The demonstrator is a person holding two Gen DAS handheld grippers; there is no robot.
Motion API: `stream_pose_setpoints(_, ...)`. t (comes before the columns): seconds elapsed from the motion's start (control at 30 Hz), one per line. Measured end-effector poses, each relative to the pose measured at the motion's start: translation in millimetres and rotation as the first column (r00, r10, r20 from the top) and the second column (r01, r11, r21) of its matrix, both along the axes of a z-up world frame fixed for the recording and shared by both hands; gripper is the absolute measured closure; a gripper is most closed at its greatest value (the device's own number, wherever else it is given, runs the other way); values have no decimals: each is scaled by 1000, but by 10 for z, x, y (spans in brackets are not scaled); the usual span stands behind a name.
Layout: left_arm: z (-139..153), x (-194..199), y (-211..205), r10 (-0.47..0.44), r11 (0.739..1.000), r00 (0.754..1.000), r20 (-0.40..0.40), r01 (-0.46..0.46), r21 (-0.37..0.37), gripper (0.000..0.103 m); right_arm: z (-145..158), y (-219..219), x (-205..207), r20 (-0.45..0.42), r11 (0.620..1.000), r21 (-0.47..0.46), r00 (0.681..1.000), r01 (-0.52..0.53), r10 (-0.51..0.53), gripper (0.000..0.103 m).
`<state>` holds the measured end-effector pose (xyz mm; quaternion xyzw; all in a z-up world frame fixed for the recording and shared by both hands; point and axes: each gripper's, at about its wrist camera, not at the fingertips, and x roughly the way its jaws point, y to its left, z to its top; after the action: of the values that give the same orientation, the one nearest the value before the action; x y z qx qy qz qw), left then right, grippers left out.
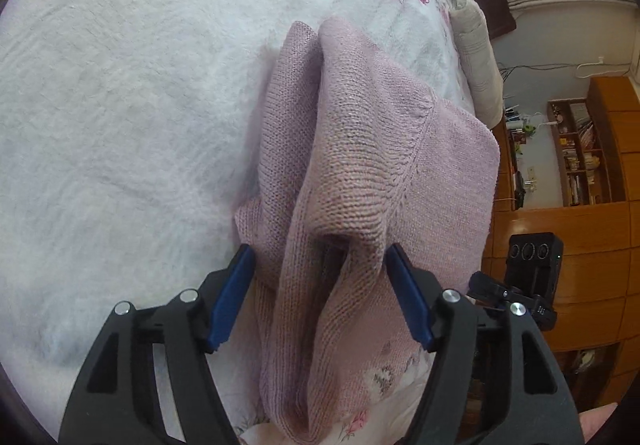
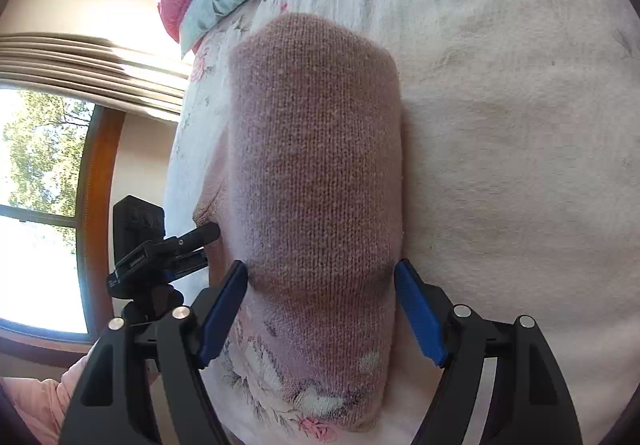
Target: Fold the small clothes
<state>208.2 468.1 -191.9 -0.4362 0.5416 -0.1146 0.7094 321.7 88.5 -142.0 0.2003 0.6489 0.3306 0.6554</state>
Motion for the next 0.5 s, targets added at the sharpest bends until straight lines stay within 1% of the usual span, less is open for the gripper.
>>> stream_pose_setpoints(0.1, -97, 91, -60, -11, 1000, 1000, -8, 11, -7, 31, -97, 24, 51, -14, 1000, 17, 1000, 4, -3, 19)
stream_pose_setpoints(0.17, -117, 133, -111, -24, 1000, 1000, -10, 24, -11, 28, -166, 49, 81, -30, 1000, 28, 1000, 6, -5, 17)
stream_pose_setpoints(0.3, -96, 215, -251, -47, 999, 999, 12, 47, -23, 27, -346, 154, 141, -70, 999, 47, 998, 8, -5, 13)
stream_pose_setpoints(0.33, -102, 218, -274, -45, 998, 999, 18, 46, -32, 31, -399, 200, 163, -85, 998, 63, 996, 17, -12, 13)
stream_pose_setpoints(0.37, -106, 209, -295, -40, 999, 999, 25, 41, -34, 41, -441, 215, 166, -95, 997, 77, 995, 26, -18, 14)
stream_pose_setpoints(0.4, -110, 191, -310, -35, 999, 999, 32, 37, -39, 46, -452, 210, 158, -99, 996, 86, 995, 31, -22, 18)
stream_pose_setpoints(0.43, -113, 173, -320, -30, 998, 999, 38, 32, -48, 55, -446, 207, 148, -97, 995, 95, 995, 33, -24, 21)
stream_pose_setpoints(0.47, -106, 153, -324, -24, 998, 999, 48, 26, -61, 59, -427, 182, 130, -96, 994, 108, 995, 34, -23, 28)
stream_pose_setpoints(0.5, -84, 137, -331, -22, 997, 998, 64, 26, -68, 60, -400, 149, 115, -101, 991, 127, 995, 40, -27, 35)
